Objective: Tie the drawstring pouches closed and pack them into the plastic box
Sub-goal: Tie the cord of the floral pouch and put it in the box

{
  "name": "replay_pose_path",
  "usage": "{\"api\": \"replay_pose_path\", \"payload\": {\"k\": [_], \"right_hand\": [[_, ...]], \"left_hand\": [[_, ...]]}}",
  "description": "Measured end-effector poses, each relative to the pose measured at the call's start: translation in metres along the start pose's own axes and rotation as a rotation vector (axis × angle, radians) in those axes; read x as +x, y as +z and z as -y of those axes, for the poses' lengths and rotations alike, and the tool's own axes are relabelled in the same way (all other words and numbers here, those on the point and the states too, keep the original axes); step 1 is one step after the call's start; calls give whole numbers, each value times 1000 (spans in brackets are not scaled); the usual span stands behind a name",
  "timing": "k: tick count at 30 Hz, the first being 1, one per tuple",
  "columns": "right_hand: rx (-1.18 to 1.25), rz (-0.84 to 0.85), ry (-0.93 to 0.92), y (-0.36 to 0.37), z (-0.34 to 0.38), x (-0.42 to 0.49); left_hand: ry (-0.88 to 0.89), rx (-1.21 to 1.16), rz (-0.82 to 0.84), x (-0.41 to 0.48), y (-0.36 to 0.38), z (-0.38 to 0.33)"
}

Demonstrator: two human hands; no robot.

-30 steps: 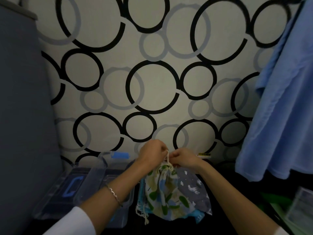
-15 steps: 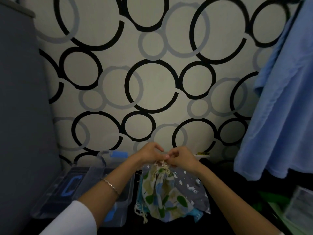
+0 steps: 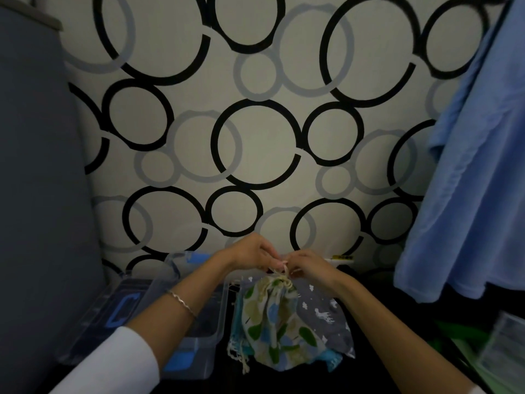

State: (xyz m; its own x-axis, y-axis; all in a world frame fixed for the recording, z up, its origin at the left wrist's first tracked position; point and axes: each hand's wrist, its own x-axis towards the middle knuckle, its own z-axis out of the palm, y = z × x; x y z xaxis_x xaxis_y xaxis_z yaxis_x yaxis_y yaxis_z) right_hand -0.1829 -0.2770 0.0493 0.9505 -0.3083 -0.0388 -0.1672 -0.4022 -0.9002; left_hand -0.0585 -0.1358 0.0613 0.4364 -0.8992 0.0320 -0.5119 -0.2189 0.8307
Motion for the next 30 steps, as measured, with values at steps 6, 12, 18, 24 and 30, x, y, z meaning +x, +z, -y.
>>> {"api": "replay_pose_path", "payload": {"k": [6,12,18,24,30], "right_hand": [[-43,-71,-61,1,-5,-3],[-177,-332,-225,18,-8,3],[-250,-331,-241,15,-11,5],[-231,-303,-255,15,-15,6],[-53,-240,-233,13,-16,0]], "left_hand": [[-7,93,-43,2,1,2],[-96,-122,-56,1,1,0],[-152,-249,-27,-1,4,-4],[-185,-281,-12,2,5,-6],[-199,-285,29,1,6,-6]]}}
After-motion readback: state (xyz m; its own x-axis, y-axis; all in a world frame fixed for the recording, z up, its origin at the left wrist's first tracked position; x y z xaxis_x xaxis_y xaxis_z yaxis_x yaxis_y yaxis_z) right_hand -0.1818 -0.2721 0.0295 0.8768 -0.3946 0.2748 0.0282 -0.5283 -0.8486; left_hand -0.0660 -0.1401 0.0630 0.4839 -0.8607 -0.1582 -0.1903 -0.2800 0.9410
